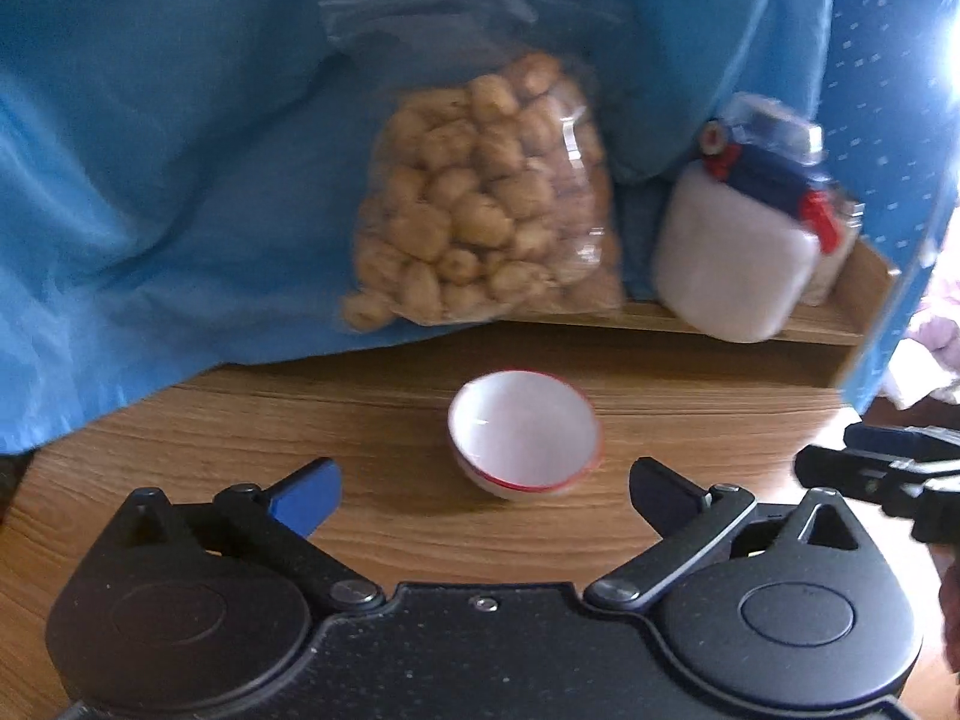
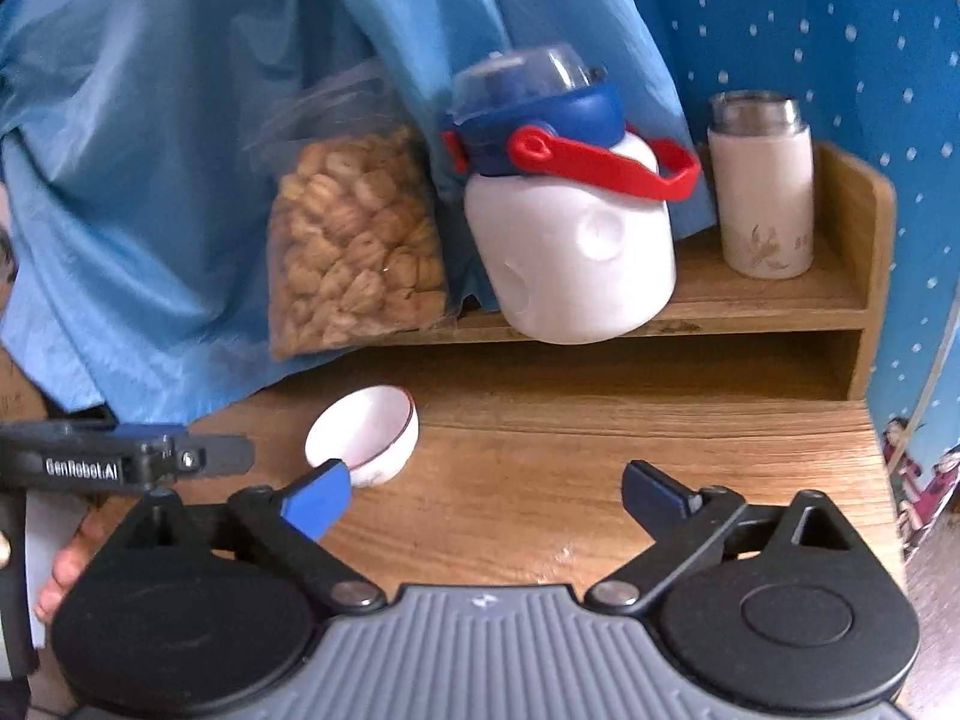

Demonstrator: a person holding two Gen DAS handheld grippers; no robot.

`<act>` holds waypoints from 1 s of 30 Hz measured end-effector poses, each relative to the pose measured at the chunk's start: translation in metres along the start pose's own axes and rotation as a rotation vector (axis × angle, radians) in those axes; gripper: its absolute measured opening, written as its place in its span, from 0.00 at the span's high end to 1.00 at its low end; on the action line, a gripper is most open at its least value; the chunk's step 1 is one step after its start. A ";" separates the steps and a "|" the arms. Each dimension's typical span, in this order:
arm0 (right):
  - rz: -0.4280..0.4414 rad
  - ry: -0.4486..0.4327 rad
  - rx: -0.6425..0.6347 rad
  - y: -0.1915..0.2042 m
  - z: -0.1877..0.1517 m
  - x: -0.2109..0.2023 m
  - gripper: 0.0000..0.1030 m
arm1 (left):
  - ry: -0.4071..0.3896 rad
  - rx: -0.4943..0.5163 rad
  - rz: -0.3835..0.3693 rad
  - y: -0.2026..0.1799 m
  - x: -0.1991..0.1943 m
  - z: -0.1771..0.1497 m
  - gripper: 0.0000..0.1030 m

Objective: Organize plates and bowls
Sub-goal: 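Move both tools to the smaller white red-rimmed bowl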

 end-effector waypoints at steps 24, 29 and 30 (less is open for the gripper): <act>0.011 0.159 0.001 0.025 0.017 0.107 0.01 | 0.106 -0.069 0.097 0.041 0.085 0.015 0.01; 0.006 0.179 -0.034 0.030 0.012 0.111 0.06 | 0.116 -0.058 0.104 0.042 0.094 0.009 0.01; 0.008 0.181 -0.037 0.031 0.011 0.112 0.07 | 0.112 -0.052 0.109 0.041 0.093 0.009 0.01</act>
Point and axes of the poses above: each gripper's, at about its wrist camera, not at the fingertips, and x roughly the way its jaws point, y to its left, z to its top, the point moved 4 cm from there along x, roughly the way its jaws point, and after that the axes turned 5 degrees about x, right-handed, at the moved point
